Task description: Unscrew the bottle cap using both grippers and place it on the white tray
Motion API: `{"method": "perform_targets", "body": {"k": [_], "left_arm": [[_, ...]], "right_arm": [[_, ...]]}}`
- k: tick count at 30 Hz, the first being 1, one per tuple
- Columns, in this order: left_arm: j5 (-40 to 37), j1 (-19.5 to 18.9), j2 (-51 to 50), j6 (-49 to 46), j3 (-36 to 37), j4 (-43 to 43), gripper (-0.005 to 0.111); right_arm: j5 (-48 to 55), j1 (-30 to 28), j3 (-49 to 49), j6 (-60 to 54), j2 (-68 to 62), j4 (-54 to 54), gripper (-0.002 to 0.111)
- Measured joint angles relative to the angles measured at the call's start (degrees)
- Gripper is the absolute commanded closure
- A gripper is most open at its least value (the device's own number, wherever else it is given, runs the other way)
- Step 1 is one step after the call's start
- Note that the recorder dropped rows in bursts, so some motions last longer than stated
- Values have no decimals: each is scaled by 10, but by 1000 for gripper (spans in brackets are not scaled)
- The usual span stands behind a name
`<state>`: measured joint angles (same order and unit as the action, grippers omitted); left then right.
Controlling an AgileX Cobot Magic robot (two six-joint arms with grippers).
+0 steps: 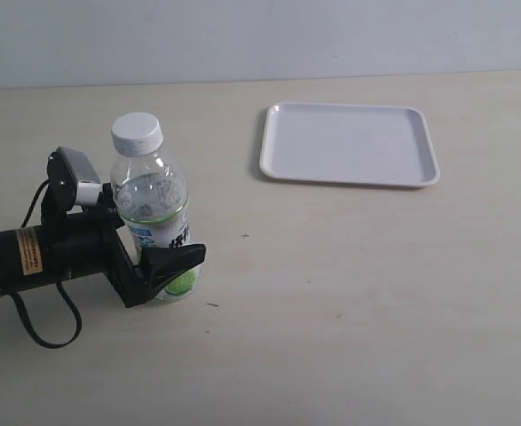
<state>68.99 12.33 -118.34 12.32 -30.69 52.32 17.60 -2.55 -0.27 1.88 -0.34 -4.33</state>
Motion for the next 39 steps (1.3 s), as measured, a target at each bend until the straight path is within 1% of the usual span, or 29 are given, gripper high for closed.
{"method": "perform_targets", "body": {"k": [5,6,7,8,26,39], "left_arm": [[1,0,0,1,0,17,69],[3,0,0,1,-1,19,86],[3,0,0,1,-1,22,93],[3,0,0,1,-1,23,107],[-5,0,8,-5,-1,33,107],[-10,0,11,-26,-1,42,107]], "right_arm": [[0,0,0,0,0,0,36],[0,0,0,0,0,0,36],[0,0,0,0,0,0,36],[0,0,0,0,0,0,36],[-1,0,0,0,0,-1,36],[-197,0,0,0,0,8,36]]}}
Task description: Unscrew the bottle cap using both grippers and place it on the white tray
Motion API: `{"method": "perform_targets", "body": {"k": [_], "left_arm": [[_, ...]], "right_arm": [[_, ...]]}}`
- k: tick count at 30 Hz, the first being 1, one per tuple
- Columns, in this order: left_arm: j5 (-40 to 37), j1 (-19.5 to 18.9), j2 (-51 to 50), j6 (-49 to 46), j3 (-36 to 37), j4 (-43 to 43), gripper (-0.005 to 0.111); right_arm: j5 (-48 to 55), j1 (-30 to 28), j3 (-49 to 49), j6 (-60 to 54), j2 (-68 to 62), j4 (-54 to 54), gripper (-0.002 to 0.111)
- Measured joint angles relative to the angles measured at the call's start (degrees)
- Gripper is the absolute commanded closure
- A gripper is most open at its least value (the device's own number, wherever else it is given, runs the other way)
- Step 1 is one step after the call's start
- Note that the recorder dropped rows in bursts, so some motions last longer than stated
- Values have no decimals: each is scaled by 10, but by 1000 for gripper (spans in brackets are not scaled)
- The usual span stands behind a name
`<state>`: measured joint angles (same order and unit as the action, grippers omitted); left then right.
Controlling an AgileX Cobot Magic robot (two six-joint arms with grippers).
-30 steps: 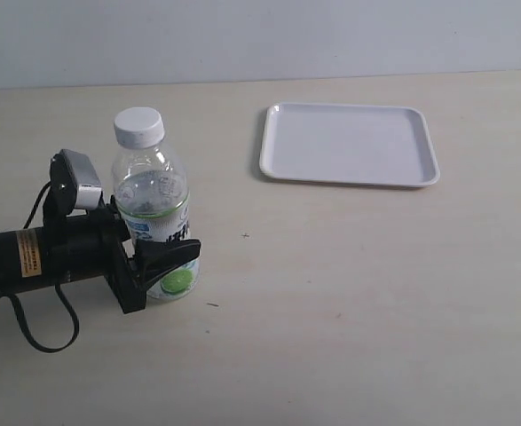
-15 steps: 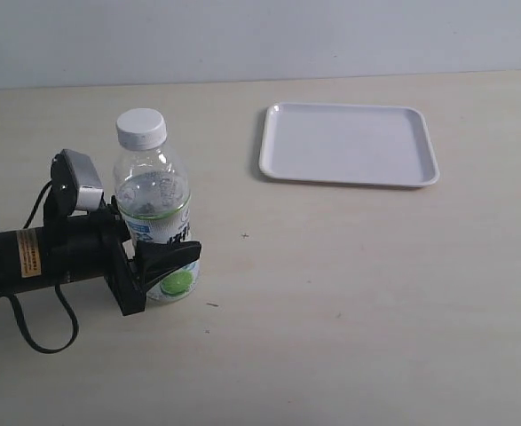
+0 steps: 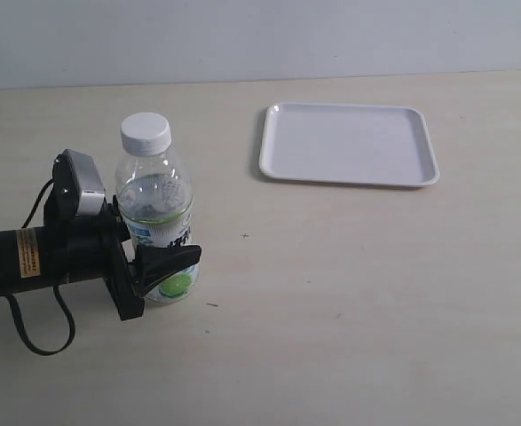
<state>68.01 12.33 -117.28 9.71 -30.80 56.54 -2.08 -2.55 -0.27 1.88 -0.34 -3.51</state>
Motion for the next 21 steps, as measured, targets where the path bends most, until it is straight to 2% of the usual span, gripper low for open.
{"method": "perform_targets", "body": {"k": [9,21], "left_arm": [[0,29,0,-21,0,0,107],[0,33,2,-33,0,0,107]], "right_arm": [[-154,0,0,123,0,39,36],[-147,0,0,230,0,43,36]]}}
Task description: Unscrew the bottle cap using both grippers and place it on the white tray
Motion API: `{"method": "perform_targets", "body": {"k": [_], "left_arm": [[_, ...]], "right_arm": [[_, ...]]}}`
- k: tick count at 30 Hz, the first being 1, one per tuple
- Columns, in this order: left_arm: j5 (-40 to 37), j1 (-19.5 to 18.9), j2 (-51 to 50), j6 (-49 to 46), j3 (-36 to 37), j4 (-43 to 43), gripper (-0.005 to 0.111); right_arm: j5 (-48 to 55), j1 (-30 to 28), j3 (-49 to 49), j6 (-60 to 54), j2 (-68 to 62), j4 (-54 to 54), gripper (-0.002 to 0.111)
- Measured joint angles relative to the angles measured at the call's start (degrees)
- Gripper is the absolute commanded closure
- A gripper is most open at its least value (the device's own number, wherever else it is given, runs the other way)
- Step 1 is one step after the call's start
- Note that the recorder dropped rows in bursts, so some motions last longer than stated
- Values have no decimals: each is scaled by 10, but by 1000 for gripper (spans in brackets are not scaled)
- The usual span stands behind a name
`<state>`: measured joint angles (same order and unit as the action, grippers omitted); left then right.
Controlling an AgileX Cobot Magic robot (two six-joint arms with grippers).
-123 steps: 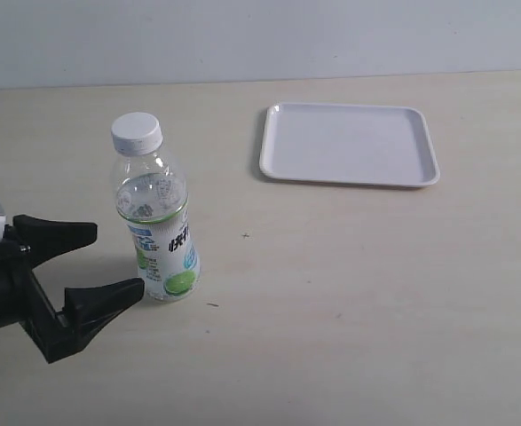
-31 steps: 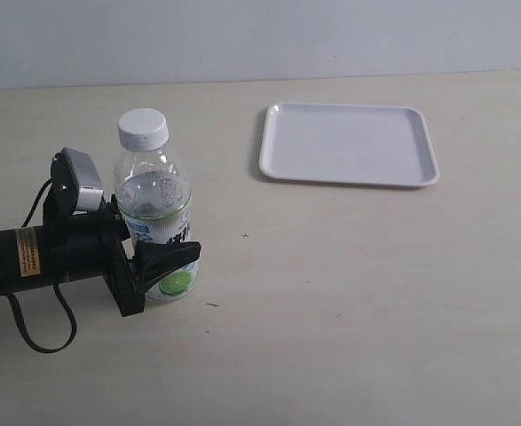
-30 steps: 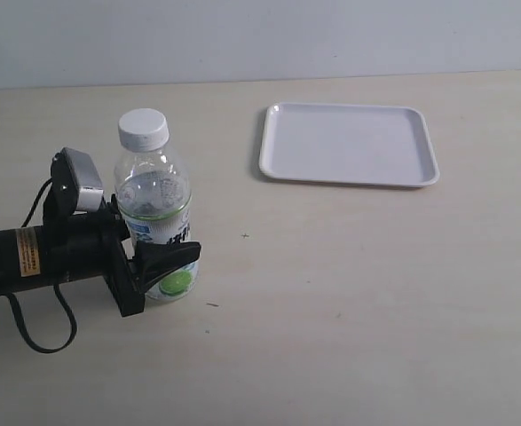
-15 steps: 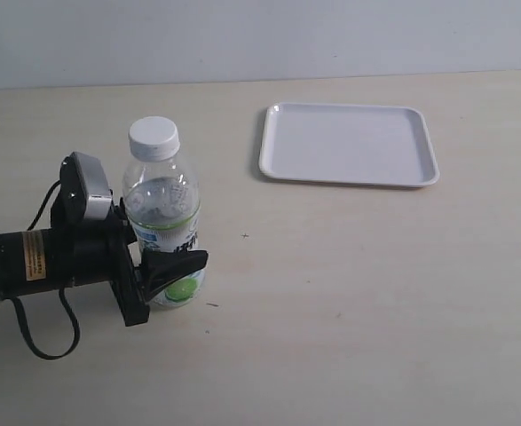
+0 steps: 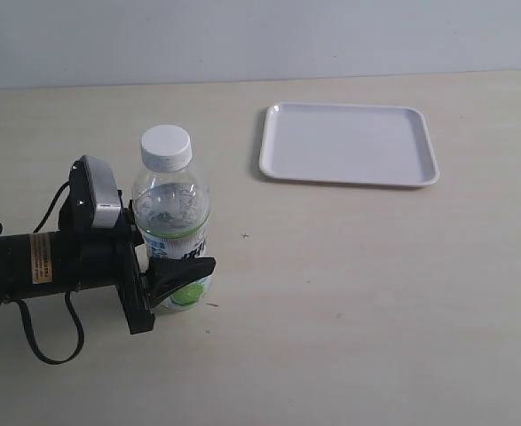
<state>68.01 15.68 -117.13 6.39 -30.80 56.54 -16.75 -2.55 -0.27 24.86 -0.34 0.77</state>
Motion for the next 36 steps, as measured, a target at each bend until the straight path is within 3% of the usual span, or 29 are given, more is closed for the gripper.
{"method": "perform_targets", "body": {"k": [11,18,21,27,30,36], "left_arm": [[0,0,0,0,0,0,107],[0,0,0,0,0,1,107],[0,0,0,0,0,2,107],[0,0,0,-1,0,5,107],[0,0,0,-1,0,7,107],[0,0,0,-1,0,10,107]], "right_arm": [[1,0,0,38,0,8,36],[30,0,-2,83,0,8,52],[103,0,-36,94,-7,-21,46],[211,0,-175,81,-122,-60,45],[300,0,-253,-4,-209,-22,45],[548,0,-428,-281,-417,185,45]]}}
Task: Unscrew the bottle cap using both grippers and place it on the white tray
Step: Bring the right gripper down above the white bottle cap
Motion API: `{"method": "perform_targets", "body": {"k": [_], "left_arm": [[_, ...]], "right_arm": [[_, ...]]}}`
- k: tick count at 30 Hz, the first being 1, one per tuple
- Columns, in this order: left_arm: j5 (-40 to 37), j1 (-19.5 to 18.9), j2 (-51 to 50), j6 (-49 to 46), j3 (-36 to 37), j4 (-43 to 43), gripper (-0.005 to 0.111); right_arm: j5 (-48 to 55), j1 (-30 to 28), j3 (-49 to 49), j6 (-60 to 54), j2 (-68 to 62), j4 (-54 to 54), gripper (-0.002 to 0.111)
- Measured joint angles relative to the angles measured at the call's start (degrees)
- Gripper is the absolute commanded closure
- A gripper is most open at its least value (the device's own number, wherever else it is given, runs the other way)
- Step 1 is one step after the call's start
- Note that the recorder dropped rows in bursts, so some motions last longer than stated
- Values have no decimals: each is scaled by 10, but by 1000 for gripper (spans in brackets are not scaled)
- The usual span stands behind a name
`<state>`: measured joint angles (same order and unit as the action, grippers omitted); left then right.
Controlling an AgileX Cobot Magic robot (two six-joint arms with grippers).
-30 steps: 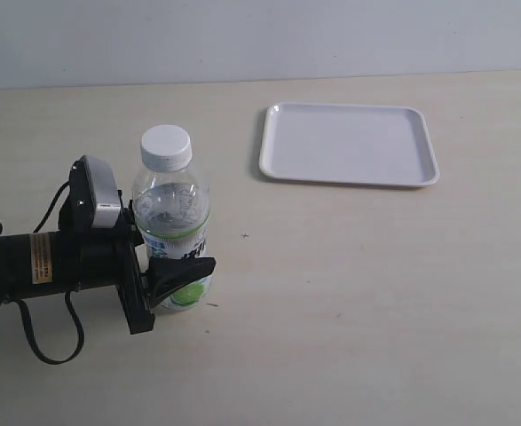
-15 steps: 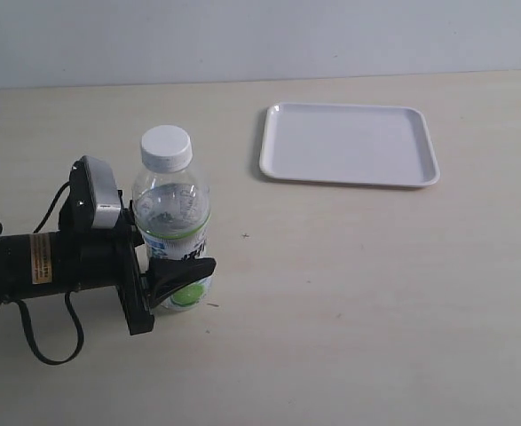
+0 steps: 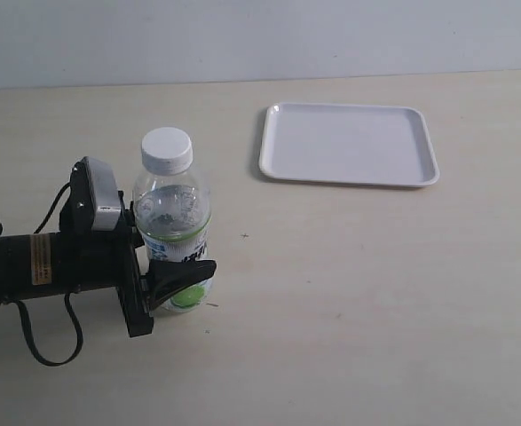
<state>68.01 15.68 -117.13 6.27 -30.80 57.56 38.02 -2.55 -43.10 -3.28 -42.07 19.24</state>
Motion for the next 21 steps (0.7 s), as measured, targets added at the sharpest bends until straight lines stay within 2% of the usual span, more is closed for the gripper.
{"method": "perform_targets", "body": {"k": [6,8,11,15,21], "left_arm": [[0,0,0,10,0,1,107],[0,0,1,20,0,1,107],[-8,0,6,31,0,4,107],[-33,0,21,47,0,10,107],[-63,0,42,57,0,34,107]], "right_arm": [[237,0,-158,-106,-187,129,47],[284,7,-190,-137,-230,191,47],[302,47,-228,-156,-269,237,47],[291,134,-269,-123,-298,208,47],[289,263,-333,-13,-364,84,47]]}}
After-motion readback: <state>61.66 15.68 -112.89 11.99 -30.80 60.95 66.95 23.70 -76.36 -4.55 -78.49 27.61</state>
